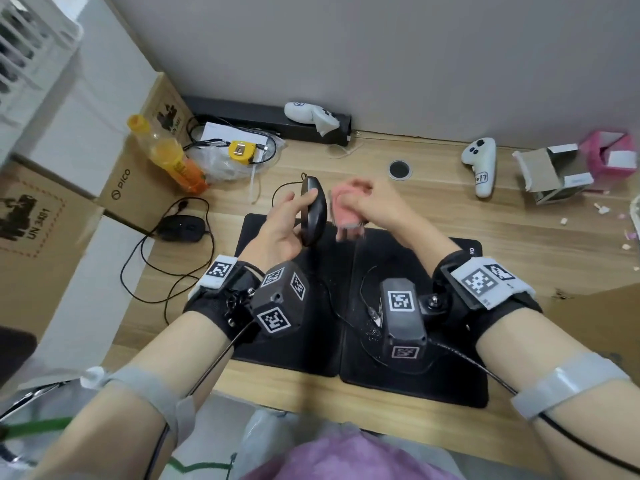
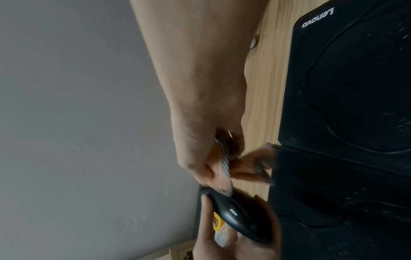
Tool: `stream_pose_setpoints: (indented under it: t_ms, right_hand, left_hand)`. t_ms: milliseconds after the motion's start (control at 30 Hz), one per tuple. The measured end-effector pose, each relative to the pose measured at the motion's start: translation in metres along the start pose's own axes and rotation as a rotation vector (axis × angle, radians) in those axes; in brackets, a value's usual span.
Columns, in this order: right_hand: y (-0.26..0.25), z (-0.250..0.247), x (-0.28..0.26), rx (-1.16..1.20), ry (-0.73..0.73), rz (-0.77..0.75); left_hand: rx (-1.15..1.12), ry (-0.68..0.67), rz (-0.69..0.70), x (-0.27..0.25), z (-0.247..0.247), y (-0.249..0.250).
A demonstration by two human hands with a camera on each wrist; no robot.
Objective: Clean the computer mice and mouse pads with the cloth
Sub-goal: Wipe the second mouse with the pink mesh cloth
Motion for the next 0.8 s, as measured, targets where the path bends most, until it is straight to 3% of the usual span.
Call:
stream_pose_setpoints:
  t_ms: [67,133,233,400,567,800]
  right_hand:
    - [-0.006,-0.001,0.015,0.010,0.207,-0.111]
    - [-0.012,0.005,0.025,-0.029,0.228,-0.181]
    - [-0.012,0.020,0.030,-0.061,0.125,-0.159]
    - [0.002,0.029,0.012,-0.096,-0.027,-0.217]
    - [0.013,0.029,-0.011,-0.199,-0.232,-0.276]
    - [0.019,0.002,-0.016,-0.135,0.081,-0.241]
  left_hand:
    - [0.028,-0.047,-0.011,-0.001,-0.002,0.000]
    - [0.023,-0.080,0.004,-0.003,-0.001,0.000]
    - [-0.014,-0.094,0.053,-0.005,0.000,0.003]
    - [-0.160,0.073,-0.030,-0.004,-0.002,0.010]
    - [-0.132,0.156,-0.055,-0.004,0.001,0.004]
    - [0.010,-0.045,-0.091,-0.021,0.027,-0.014]
Point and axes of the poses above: each hand's wrist, its own x-axis towards the middle knuckle, its own z-axis out of the palm, y = z × x, the point moved 1 cm from there along x, towards the middle knuckle, and after that the axes turned 5 degrees about x, right-handed, at the moved point
